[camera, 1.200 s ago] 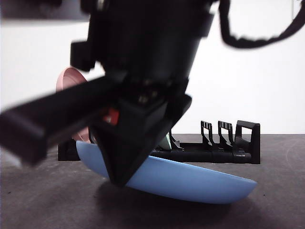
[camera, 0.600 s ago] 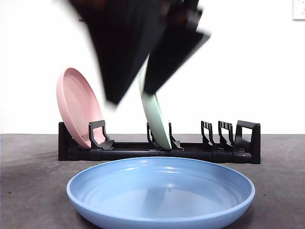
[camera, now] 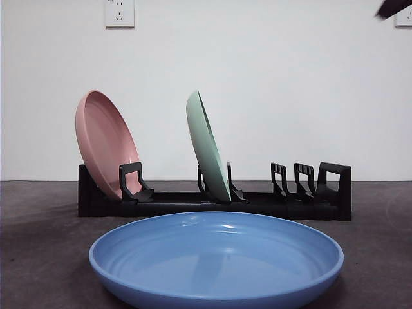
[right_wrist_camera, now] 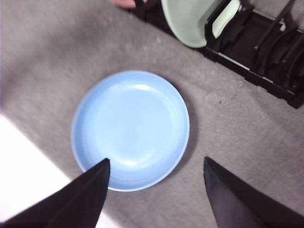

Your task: Place the plate

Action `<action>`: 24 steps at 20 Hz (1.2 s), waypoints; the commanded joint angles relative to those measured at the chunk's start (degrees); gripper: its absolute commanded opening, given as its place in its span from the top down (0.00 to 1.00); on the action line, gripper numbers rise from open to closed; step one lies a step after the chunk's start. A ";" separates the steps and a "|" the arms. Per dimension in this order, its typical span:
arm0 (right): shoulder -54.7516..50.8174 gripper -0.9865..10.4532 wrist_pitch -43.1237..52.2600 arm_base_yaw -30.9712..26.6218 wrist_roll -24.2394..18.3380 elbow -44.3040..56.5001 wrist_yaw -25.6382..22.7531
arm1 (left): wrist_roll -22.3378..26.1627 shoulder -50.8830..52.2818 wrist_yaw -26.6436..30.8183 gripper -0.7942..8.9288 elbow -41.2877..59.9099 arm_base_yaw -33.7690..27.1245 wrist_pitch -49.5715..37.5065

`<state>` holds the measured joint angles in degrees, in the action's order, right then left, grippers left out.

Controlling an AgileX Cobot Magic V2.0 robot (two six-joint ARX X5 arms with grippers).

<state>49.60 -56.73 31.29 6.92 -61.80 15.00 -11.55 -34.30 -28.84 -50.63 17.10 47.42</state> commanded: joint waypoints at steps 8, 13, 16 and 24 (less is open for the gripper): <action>-10.64 0.64 1.07 -10.97 3.06 7.89 16.48 | 0.55 -13.84 7.19 0.38 -6.29 3.50 -0.59; -10.88 0.64 2.29 -11.06 4.59 9.16 17.16 | 1.29 -22.14 16.22 0.38 -12.31 6.40 -0.61; -10.88 0.64 4.70 -11.06 5.11 9.16 17.16 | 1.64 -29.11 27.26 0.38 -17.44 8.87 -0.63; -10.75 0.64 11.23 -11.06 5.75 9.16 17.77 | 8.26 -50.99 55.82 0.38 -32.02 12.44 -2.62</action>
<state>38.61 -46.11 20.14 12.27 -52.14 32.62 -4.91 -84.23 26.48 -81.41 29.12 45.10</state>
